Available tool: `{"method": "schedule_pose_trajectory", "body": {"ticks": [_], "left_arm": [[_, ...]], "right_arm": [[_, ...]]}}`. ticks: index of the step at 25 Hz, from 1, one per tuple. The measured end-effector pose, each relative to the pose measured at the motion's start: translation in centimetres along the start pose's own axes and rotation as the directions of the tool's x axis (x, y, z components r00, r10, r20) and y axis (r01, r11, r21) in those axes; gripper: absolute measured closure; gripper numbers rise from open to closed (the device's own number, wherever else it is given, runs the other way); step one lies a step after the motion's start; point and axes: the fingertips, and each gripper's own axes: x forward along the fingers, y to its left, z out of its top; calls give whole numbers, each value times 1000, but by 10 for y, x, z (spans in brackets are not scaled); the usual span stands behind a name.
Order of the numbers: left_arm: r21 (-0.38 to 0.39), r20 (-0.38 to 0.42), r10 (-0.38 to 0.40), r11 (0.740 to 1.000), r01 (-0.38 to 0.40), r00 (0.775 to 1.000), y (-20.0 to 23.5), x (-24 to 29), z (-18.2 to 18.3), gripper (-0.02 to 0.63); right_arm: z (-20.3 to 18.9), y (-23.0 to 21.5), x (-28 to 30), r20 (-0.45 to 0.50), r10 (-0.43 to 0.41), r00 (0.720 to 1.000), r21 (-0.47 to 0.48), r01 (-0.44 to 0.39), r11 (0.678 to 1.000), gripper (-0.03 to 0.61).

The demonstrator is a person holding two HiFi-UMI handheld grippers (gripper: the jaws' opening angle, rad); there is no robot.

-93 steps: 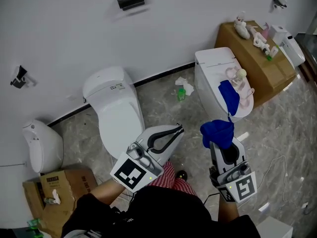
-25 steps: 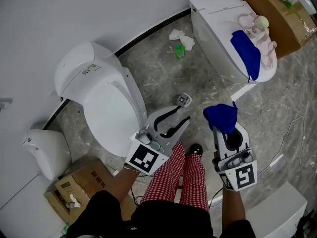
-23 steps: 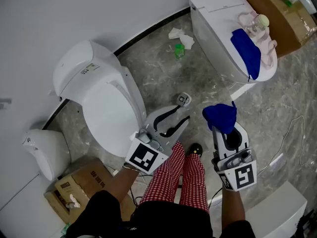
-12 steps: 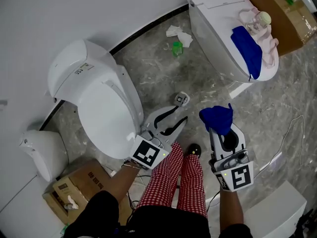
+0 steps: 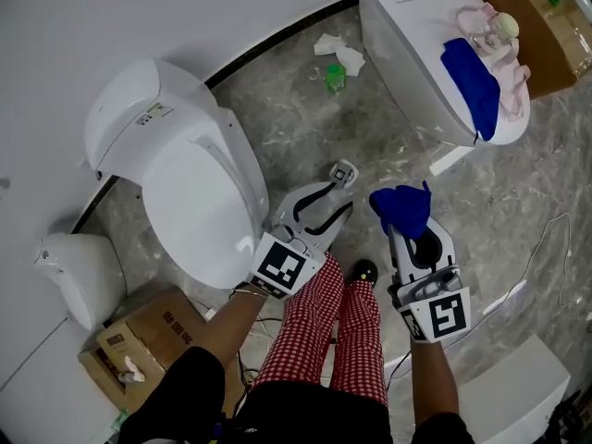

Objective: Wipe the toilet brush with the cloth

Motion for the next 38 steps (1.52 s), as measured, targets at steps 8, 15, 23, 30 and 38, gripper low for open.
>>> {"method": "schedule_pose_trajectory", "body": {"ticks": [8,15,23,30,38], "left_arm": [[-21,-31,-12,1000,12,999,5,12,-26,467],[-54,-110,-10,999,4,994,16,24,-60,466],[-65,-162,-33,998,23,986,19,38,-83,466],[-78,-210,-51,996,36,976,24,54,-100,466],[-95,-251,-60,995,38,966,32,70,-121,462]], "right_arm": [[-20,-3,17,-24,-1,1000,-15,1,1000,501],[-36,-6,27,-45,3,999,-12,-4,1000,501],[-50,-17,36,-66,-18,998,-14,17,1000,502],[-67,-26,42,-93,-32,995,-1,32,999,502],[-77,-41,44,-110,-49,993,20,52,998,501]]}}
